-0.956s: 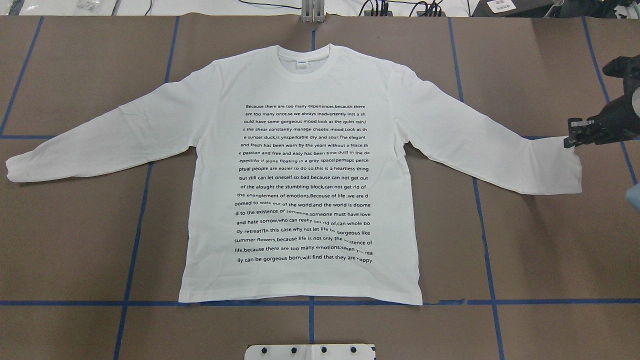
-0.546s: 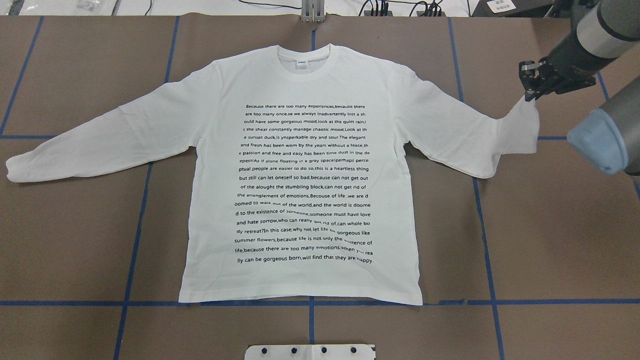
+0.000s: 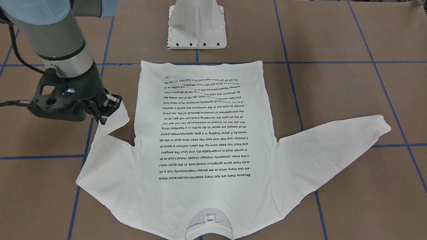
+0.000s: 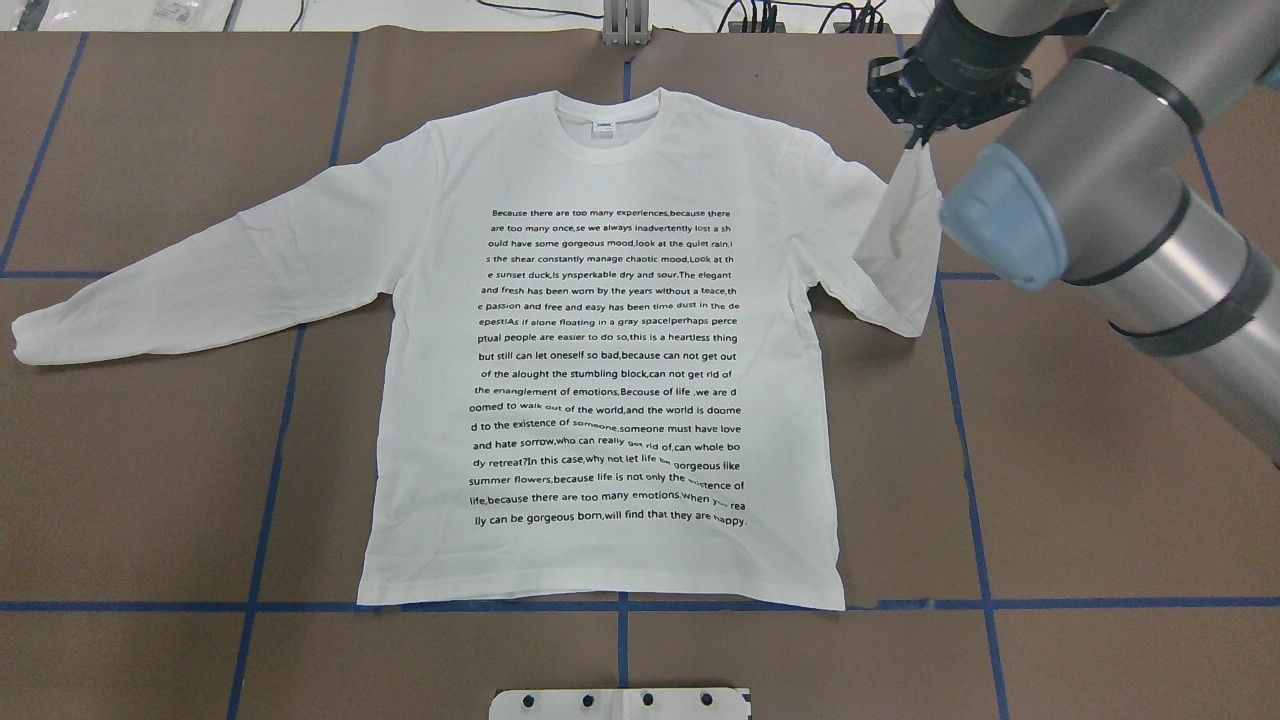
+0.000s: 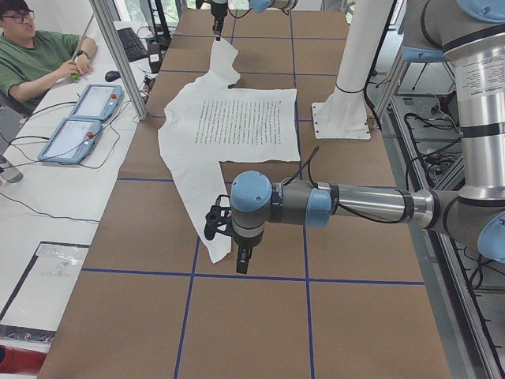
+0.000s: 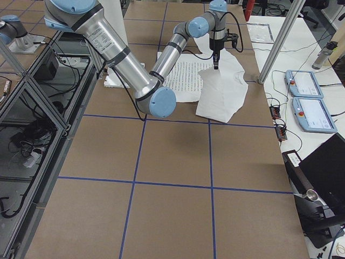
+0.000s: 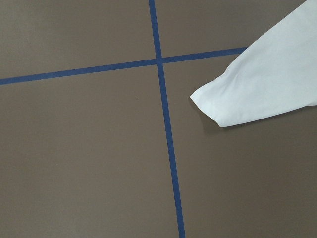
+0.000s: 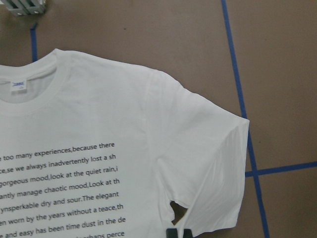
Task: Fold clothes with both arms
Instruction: 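Carry the sleeve across the shirt body toward the other sleeve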
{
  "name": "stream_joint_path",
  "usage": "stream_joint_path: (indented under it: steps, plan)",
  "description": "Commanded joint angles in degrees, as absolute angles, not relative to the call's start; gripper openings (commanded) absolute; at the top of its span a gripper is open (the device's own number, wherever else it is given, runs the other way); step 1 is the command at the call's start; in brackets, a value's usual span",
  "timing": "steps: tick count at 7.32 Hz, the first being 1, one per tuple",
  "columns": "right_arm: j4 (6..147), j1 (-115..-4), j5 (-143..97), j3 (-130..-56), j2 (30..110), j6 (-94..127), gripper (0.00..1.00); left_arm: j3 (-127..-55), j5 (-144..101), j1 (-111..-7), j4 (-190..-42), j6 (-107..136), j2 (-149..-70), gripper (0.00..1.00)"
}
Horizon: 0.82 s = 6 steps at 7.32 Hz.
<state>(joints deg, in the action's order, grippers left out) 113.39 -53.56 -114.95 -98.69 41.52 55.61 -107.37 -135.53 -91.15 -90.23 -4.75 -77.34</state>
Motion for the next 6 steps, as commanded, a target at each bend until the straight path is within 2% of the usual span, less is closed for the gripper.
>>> stream_joint_path:
  steps: [1,4,6]
  plan:
    - [113.20,-49.76,-111.91,-83.66,26.70,58.18,0.00,-107.23,-135.53,-91.14,-90.18,-4.75,-77.34,1.00]
    - [96.98,-43.44,-105.84,-66.24,18.14,64.58,0.00,-107.23,-135.53,-91.14,-90.18,-4.75,-77.34,1.00]
    - [94.94,-38.87,-101.54,-63.29,16.70,68.88,0.00,-107.14,-135.53,-91.14,-90.18,-4.75,-77.34,1.00]
